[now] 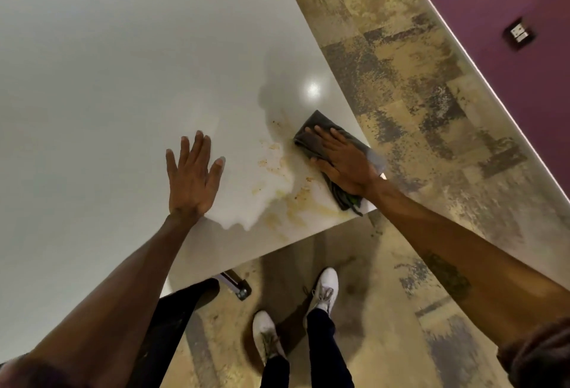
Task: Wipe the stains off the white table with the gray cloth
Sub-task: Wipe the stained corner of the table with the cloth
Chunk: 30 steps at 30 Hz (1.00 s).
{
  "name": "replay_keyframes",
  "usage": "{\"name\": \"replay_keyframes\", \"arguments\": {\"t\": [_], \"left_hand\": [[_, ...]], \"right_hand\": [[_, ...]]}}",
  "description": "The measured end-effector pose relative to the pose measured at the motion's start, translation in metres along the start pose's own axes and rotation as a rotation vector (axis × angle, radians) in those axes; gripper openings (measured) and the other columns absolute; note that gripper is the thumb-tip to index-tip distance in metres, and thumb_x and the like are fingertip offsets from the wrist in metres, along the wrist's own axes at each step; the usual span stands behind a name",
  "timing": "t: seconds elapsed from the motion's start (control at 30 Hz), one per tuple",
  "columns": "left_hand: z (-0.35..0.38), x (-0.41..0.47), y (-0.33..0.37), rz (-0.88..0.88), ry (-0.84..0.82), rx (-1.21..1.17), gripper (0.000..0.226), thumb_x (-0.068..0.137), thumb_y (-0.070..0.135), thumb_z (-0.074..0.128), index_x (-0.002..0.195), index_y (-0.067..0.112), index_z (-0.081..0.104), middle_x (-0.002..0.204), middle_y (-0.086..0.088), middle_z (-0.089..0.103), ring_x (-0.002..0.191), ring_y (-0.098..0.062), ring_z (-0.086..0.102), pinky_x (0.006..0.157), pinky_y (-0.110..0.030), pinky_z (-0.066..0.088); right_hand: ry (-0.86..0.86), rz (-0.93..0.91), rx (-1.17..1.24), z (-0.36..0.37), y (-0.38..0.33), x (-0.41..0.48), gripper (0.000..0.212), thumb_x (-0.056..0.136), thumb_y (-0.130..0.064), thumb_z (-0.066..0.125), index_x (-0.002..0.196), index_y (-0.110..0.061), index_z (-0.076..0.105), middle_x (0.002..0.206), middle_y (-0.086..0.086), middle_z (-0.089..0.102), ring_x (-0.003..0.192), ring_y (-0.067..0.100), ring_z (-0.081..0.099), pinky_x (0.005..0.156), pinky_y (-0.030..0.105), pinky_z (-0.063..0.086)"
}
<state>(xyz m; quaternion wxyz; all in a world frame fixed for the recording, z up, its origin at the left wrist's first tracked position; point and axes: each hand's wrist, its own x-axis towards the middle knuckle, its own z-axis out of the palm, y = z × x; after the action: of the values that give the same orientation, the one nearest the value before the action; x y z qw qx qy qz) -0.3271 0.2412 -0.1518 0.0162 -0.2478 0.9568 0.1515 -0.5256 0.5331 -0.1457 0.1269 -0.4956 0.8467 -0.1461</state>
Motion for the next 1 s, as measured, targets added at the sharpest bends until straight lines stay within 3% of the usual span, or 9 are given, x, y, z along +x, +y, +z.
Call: {"name": "replay_keyframes", "arguments": {"t": [0.17, 0.3, 0.47, 0.53, 0.6, 0.77, 0.87, 1.0], "left_hand": [[0.002, -0.028, -0.009, 0.079, -0.027, 0.027, 0.069, 0.107, 0.053, 0.007, 0.166, 0.017, 0.013, 0.173, 0.001, 0.007, 0.162, -0.021, 0.000, 0.130, -0.053, 0.000], [0.003, -0.039, -0.007, 0.039, 0.008, 0.041, 0.070, 0.106, 0.055, 0.000, 0.166, 0.021, 0.014, 0.173, 0.003, 0.008, 0.161, -0.022, 0.003, 0.130, -0.054, 0.003], [0.005, -0.041, -0.001, 0.029, 0.020, 0.047, 0.071, 0.106, 0.058, -0.002, 0.165, 0.024, 0.018, 0.173, 0.003, 0.012, 0.162, -0.025, 0.005, 0.128, -0.058, 0.003], [0.003, -0.040, -0.004, 0.035, 0.041, 0.062, 0.068, 0.107, 0.057, 0.004, 0.165, 0.024, 0.018, 0.173, 0.002, 0.011, 0.162, -0.027, 0.004, 0.128, -0.059, 0.004], [0.003, -0.040, -0.007, 0.050, 0.063, 0.097, 0.066, 0.107, 0.054, 0.013, 0.165, 0.023, 0.018, 0.173, 0.001, 0.010, 0.161, -0.028, 0.004, 0.128, -0.059, 0.005], [0.004, -0.039, -0.006, 0.065, 0.118, 0.149, 0.061, 0.109, 0.048, 0.029, 0.163, 0.018, 0.029, 0.170, -0.005, 0.021, 0.159, -0.033, 0.016, 0.125, -0.062, 0.015], [0.006, -0.036, -0.007, 0.086, 0.172, 0.203, 0.057, 0.111, 0.044, 0.038, 0.159, 0.013, 0.038, 0.166, -0.010, 0.030, 0.156, -0.037, 0.025, 0.122, -0.064, 0.022], [0.005, -0.031, -0.008, 0.063, 0.124, 0.195, 0.059, 0.109, 0.047, 0.035, 0.160, 0.017, 0.036, 0.168, -0.008, 0.028, 0.157, -0.036, 0.023, 0.124, -0.064, 0.018]], "right_hand": [[0.089, 0.156, 0.086, 0.014, -0.033, -0.045, 0.054, 0.106, -0.041, 0.025, 0.157, -0.023, 0.017, 0.165, -0.004, 0.017, 0.153, 0.010, 0.005, 0.126, 0.041, 0.007], [0.255, 0.511, 0.186, 0.035, -0.077, -0.051, 0.056, 0.104, -0.048, 0.026, 0.156, -0.028, 0.018, 0.163, -0.002, 0.023, 0.153, 0.013, 0.009, 0.127, 0.040, 0.007], [0.602, 0.983, 0.284, 0.059, -0.127, -0.038, 0.060, 0.102, -0.045, 0.035, 0.156, -0.025, 0.018, 0.162, 0.001, 0.027, 0.150, 0.027, 0.022, 0.118, 0.041, 0.028], [0.701, 1.013, 0.195, 0.059, -0.133, -0.028, 0.060, 0.103, -0.040, 0.037, 0.154, -0.012, 0.024, 0.160, 0.008, 0.031, 0.147, 0.026, 0.028, 0.119, 0.042, 0.029], [0.691, 1.016, 0.128, 0.059, -0.134, -0.020, 0.060, 0.104, -0.035, 0.038, 0.152, -0.003, 0.025, 0.159, 0.013, 0.032, 0.147, 0.026, 0.029, 0.122, 0.042, 0.027], [0.653, 1.209, 0.201, 0.052, -0.131, 0.012, 0.063, 0.104, -0.041, 0.029, 0.155, -0.005, 0.016, 0.162, 0.014, 0.022, 0.151, 0.032, 0.018, 0.126, 0.043, 0.013], [0.669, 1.178, 0.180, 0.045, -0.126, 0.034, 0.063, 0.104, -0.040, 0.028, 0.154, -0.004, 0.016, 0.162, 0.016, 0.022, 0.150, 0.035, 0.016, 0.125, 0.047, 0.015], [0.597, 1.084, 0.075, 0.042, -0.114, 0.049, 0.063, 0.105, -0.039, 0.028, 0.154, -0.001, 0.016, 0.162, 0.016, 0.023, 0.151, 0.029, 0.018, 0.126, 0.041, 0.009]]}}
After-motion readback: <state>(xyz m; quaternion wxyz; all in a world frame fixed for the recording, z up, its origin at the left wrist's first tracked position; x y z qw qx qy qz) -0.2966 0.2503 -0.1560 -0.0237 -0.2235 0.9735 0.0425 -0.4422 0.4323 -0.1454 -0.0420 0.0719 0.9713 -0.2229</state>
